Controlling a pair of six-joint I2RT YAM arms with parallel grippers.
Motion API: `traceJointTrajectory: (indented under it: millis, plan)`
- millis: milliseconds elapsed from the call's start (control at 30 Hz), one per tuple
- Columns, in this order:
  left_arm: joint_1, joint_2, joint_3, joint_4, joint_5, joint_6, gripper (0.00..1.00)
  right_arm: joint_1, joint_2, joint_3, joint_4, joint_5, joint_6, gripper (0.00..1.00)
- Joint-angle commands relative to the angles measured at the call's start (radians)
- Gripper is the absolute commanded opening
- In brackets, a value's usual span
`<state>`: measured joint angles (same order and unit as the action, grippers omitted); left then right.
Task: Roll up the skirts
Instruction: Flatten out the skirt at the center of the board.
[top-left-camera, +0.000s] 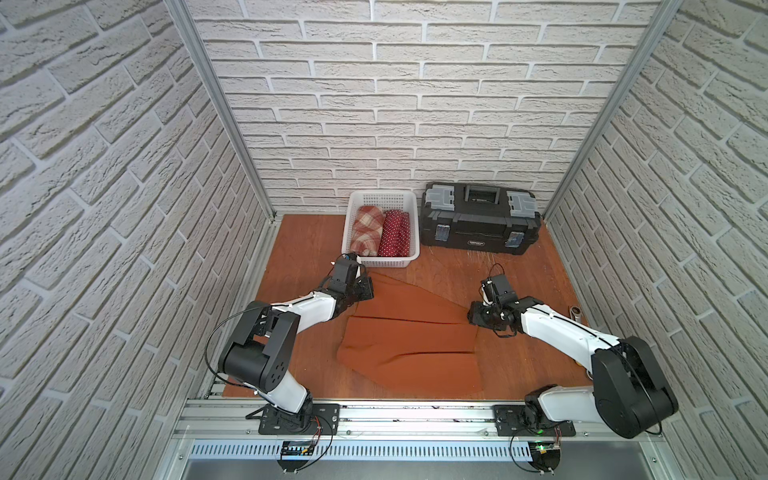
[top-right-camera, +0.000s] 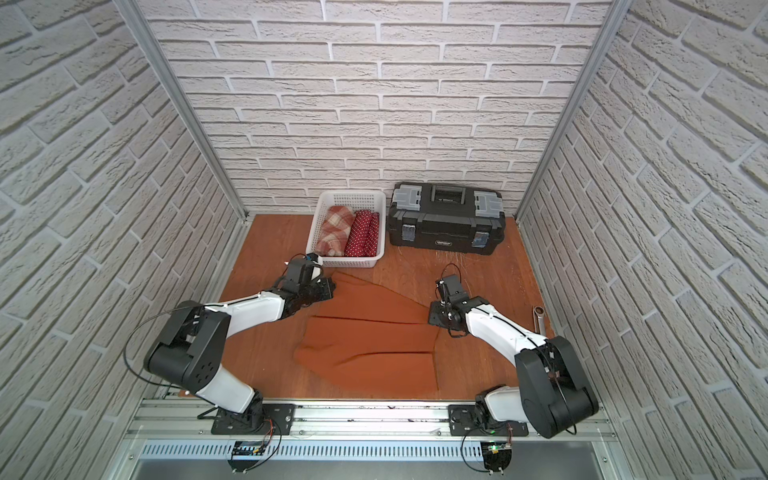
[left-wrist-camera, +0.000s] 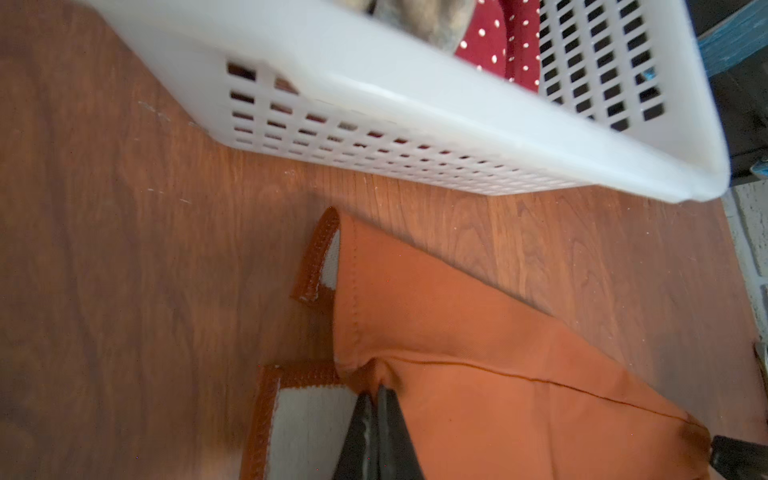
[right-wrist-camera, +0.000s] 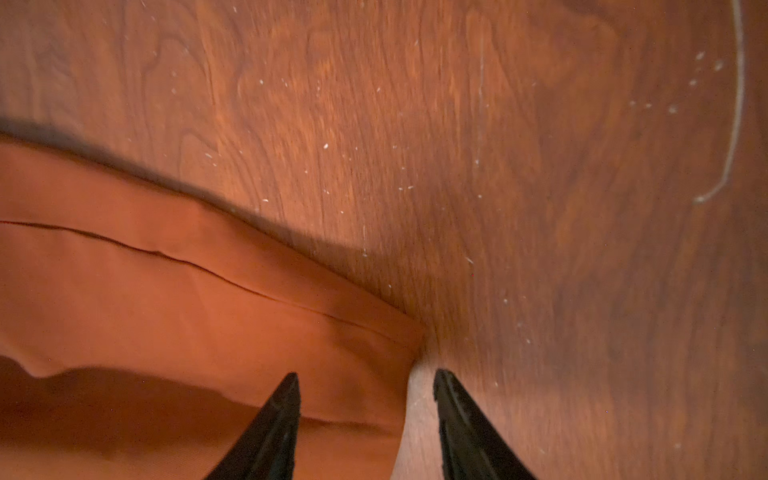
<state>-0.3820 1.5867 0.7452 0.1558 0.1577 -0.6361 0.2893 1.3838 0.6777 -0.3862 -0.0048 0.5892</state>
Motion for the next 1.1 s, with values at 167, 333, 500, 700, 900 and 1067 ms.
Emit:
traceJointTrajectory:
  millis: [167,333,500,700,900,1067]
  plan:
    - [-0.005,-0.014,0.026,0.000,-0.011,0.012,0.00,-0.007,-0.031,-0.023,0.047,-0.036,0.008,0.05]
    - [-0.021,-0.087,0.023,-0.023,-0.027,0.000,0.00,-0.007,-0.216,-0.036,-0.045,0.018,0.014,0.02]
    - [-0.090,-0.237,0.035,-0.109,-0.096,0.021,0.00,-0.006,-0.448,-0.024,-0.166,0.051,0.026,0.03]
    - [-0.169,-0.403,0.039,-0.140,-0.173,0.041,0.00,-0.004,-0.602,0.045,-0.269,0.061,0.011,0.03]
    - [-0.179,-0.253,0.071,0.051,-0.185,0.091,0.00,-0.025,-0.530,0.070,-0.152,0.267,-0.052,0.02]
    - [-0.177,-0.032,0.143,0.288,-0.179,0.125,0.00,-0.124,-0.293,0.101,0.017,0.279,-0.028,0.02]
